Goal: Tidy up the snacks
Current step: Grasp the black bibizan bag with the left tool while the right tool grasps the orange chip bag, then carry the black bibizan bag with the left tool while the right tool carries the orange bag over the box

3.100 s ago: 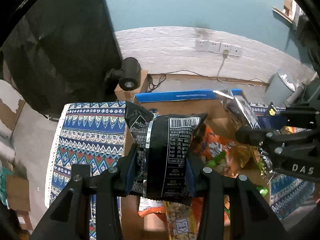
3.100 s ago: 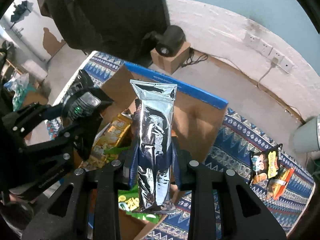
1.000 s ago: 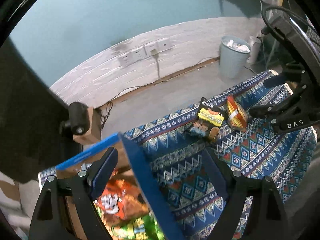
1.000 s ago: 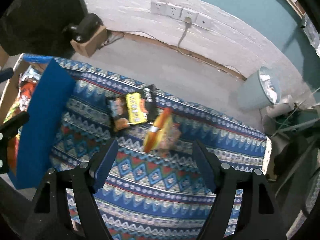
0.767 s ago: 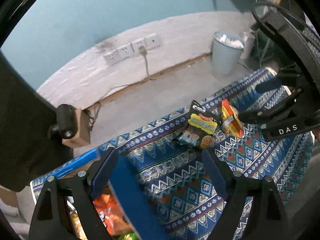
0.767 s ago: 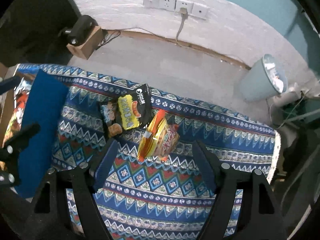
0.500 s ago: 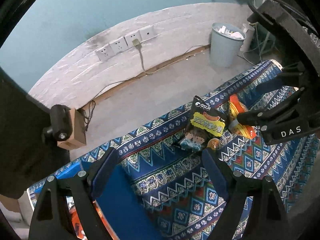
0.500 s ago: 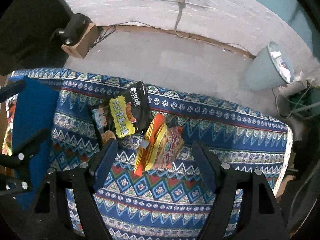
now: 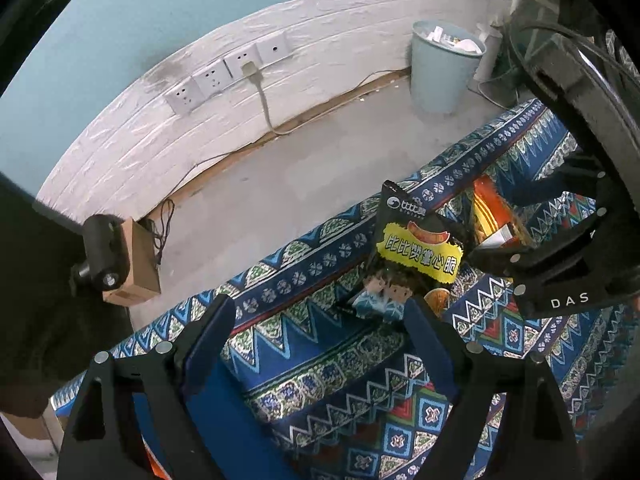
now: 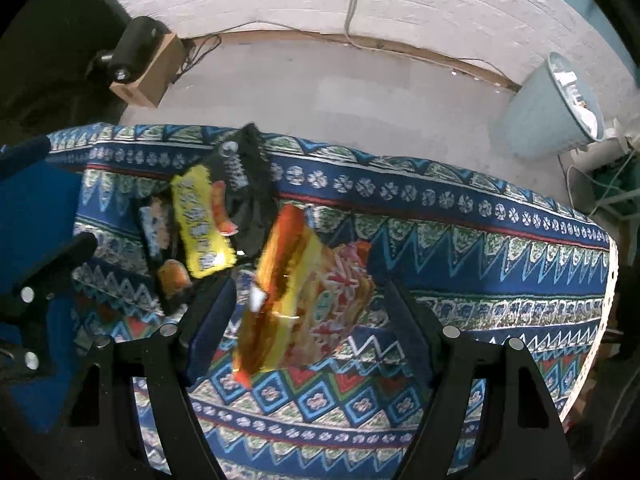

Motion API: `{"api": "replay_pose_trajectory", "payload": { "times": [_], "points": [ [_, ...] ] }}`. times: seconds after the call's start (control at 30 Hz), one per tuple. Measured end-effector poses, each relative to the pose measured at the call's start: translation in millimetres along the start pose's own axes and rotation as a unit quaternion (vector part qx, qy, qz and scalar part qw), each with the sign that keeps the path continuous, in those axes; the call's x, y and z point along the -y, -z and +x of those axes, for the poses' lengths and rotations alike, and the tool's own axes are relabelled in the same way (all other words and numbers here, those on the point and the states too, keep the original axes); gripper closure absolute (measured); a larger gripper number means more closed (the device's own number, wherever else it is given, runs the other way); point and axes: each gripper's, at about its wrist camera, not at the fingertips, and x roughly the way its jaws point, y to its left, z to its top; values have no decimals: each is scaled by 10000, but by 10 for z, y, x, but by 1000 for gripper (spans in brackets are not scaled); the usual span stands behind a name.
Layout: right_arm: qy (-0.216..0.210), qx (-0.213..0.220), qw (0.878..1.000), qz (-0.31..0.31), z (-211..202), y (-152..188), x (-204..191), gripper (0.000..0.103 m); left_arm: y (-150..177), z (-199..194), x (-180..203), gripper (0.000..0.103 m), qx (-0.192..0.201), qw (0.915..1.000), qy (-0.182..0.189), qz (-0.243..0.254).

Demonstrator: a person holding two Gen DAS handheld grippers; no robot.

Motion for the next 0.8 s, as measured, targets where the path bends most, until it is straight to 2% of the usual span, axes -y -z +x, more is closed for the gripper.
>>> {"api": "replay_pose_trajectory", "payload": {
  "times": [0.07,0.17,0.3,0.43,0.57,0.8],
  "points": [
    [-133,-57,9999,47,48,34,59,29,-16,29,16,16,-13,9999,83,-61],
    [-103,-126,9999,28,110,67,84,46,-53,73,56,16,-74,9993,323,-153],
    [-22,-3,10000,-18,46,130,120,59,-117,105,149,15,-38,9988,479,-57],
    [32,61,10000,52,-32,254,232,61,-195,132,255,13,16,9974,722,51],
    [57,89,9997,229,-100,349,386,62,-228,188,380,10,47,9962,805,322],
    [69,156,9989,438,-216,430,567,62,-247,396,510,10,-124,9943,972,417]
  ]
}}
